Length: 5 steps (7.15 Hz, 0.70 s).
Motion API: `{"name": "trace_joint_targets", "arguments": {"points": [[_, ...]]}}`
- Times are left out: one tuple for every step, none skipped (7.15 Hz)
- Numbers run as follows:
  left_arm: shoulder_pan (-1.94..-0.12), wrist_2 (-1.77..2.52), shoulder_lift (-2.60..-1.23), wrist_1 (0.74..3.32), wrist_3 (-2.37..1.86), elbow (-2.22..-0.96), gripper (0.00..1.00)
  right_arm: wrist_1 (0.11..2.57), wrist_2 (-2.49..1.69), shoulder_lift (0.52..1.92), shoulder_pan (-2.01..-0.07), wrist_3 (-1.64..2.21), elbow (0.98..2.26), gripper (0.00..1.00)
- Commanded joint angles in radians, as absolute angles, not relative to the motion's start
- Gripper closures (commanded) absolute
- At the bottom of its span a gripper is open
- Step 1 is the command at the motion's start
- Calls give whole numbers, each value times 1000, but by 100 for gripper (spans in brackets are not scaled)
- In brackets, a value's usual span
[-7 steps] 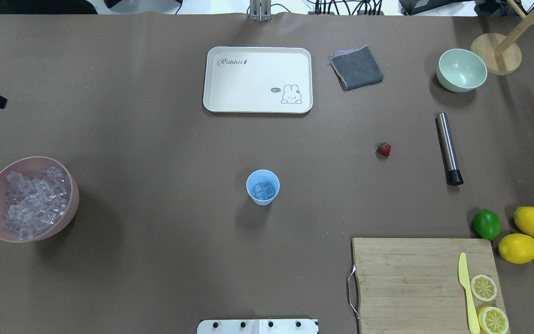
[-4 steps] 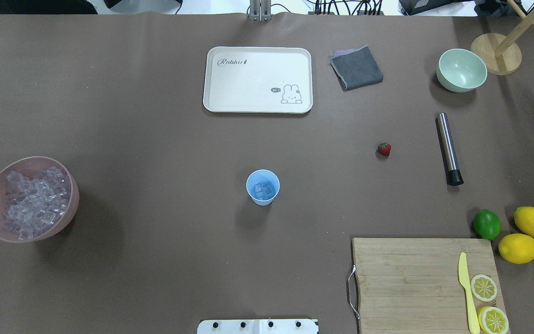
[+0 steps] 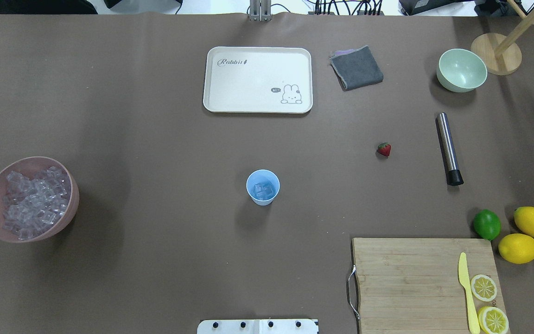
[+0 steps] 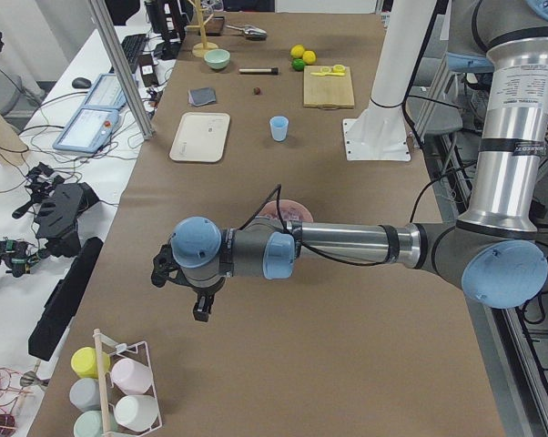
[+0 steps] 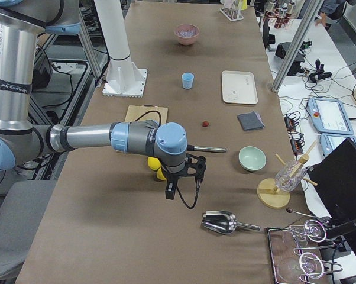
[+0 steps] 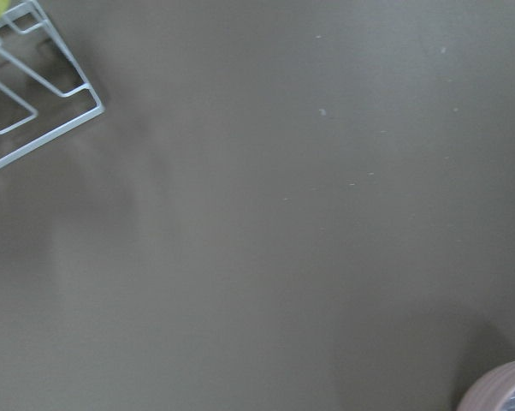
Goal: Mash ice and strawberries in cup
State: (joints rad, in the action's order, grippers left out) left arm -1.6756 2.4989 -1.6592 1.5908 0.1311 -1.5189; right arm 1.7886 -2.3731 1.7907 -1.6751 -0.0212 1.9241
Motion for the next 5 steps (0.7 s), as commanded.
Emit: {"name": "trace_joint_targets", "arguments": {"points": [[-1703, 2519, -1678, 1594, 72, -1522, 3, 1789, -2373, 1792, -1675, -21, 1925, 0], [-1707, 2563, -1683, 1597, 37, -1523, 3, 1787, -2373, 1793, -1675, -21, 1924, 0], [-1707, 2578, -1706, 1598, 8, -1522, 3, 1787, -2373, 1793, -1675, -21, 1924, 0], [-1707, 2577, -1719, 1597, -94, -1531, 3, 1787, -2373, 1795, -1675, -21, 1924, 0], [-1701, 2556, -1733, 1592, -227, -1566, 3, 1787, -2373, 1796, -1675, -21, 1925, 0]]}}
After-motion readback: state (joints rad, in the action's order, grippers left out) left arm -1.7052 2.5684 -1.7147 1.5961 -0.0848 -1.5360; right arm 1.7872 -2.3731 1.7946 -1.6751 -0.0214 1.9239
